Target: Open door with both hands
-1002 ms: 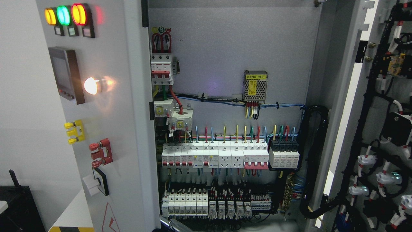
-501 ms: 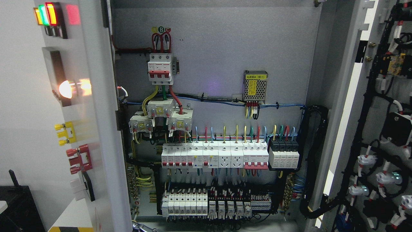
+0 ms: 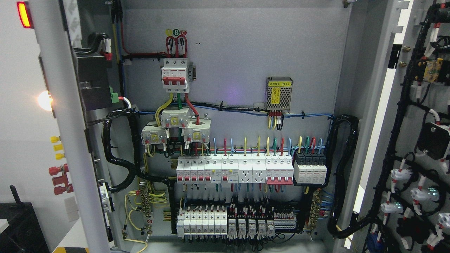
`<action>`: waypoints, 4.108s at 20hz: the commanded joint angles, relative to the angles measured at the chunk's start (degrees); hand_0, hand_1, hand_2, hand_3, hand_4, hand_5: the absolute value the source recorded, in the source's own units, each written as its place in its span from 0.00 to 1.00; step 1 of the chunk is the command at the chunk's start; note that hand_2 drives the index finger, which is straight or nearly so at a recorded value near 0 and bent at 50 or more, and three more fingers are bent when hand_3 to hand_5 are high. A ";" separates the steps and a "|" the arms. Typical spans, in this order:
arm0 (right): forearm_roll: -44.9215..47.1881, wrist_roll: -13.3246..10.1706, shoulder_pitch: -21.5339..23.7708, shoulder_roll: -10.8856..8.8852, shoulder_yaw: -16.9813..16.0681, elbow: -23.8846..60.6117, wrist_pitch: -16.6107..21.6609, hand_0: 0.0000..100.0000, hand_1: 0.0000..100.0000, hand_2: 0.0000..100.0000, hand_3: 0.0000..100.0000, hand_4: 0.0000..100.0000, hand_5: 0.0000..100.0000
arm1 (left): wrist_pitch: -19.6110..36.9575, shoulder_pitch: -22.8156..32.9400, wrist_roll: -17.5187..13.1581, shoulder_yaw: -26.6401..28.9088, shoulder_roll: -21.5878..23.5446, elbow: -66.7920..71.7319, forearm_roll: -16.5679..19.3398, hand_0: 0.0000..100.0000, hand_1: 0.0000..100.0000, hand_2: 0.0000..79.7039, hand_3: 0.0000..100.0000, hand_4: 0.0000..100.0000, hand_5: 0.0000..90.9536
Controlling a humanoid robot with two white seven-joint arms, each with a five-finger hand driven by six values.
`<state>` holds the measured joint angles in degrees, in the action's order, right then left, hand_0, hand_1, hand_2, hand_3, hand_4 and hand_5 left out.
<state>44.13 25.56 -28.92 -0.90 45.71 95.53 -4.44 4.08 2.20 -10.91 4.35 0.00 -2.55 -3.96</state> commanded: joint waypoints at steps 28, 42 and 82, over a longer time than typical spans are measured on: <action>-3.88 -0.24 -5.26 9.25 5.36 -4.83 -3.91 0.12 0.39 0.00 0.00 0.00 0.00 | 0.05 0.00 0.01 0.04 -1.93 0.00 0.00 0.12 0.39 0.00 0.00 0.00 0.00; -4.49 -0.59 -3.86 7.49 -5.01 -12.03 -3.03 0.12 0.39 0.00 0.00 0.00 0.00 | -0.04 0.00 0.01 -0.05 -1.93 0.18 0.00 0.12 0.39 0.00 0.00 0.00 0.00; -19.52 -3.67 39.82 -7.62 -33.83 17.93 28.25 0.12 0.39 0.00 0.00 0.00 0.00 | 41.60 29.80 0.63 -13.14 14.15 -103.71 -5.71 0.12 0.39 0.00 0.00 0.00 0.00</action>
<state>24.73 21.73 7.68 -4.34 21.36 100.40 22.05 40.88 34.17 -10.15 -7.25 12.31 -94.68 -9.62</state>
